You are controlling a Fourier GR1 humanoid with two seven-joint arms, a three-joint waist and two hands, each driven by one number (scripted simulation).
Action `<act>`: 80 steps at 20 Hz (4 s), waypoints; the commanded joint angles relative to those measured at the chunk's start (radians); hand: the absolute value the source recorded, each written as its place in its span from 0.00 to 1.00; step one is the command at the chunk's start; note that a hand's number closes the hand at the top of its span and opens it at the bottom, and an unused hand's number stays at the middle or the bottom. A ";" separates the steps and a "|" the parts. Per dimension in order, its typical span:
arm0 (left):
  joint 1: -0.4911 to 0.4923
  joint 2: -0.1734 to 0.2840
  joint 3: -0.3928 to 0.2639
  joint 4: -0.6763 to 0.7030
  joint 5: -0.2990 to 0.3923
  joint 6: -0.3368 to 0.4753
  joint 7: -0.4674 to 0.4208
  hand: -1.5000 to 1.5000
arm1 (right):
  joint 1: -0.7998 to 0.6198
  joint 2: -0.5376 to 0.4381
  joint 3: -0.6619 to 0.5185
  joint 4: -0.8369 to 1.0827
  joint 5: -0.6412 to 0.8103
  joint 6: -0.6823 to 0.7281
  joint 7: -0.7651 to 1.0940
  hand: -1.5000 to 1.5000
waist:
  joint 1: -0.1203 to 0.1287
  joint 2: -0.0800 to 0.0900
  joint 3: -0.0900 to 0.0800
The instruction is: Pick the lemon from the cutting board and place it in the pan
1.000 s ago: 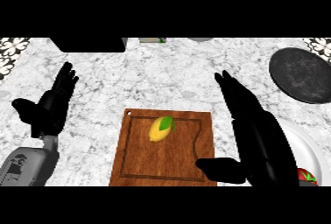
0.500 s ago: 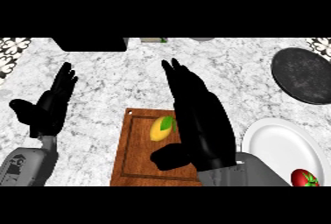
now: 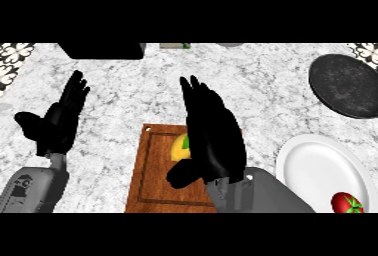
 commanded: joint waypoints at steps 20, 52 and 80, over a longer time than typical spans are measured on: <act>-0.049 -0.034 0.039 0.007 -0.069 -0.033 0.046 0.50 | 0.060 0.016 -0.008 0.277 -0.069 -0.002 -0.050 0.00 | 0.000 0.002 0.001; -0.037 -0.080 0.088 0.009 -0.091 -0.083 0.024 0.50 | -0.094 0.016 0.160 0.674 -0.266 -0.049 0.006 0.00 | 0.014 0.005 0.001; 0.017 -0.085 0.132 -0.025 -0.123 -0.108 0.017 0.50 | -0.266 -0.171 0.035 0.909 -0.034 -0.317 -0.246 1.00 | -0.001 0.000 0.001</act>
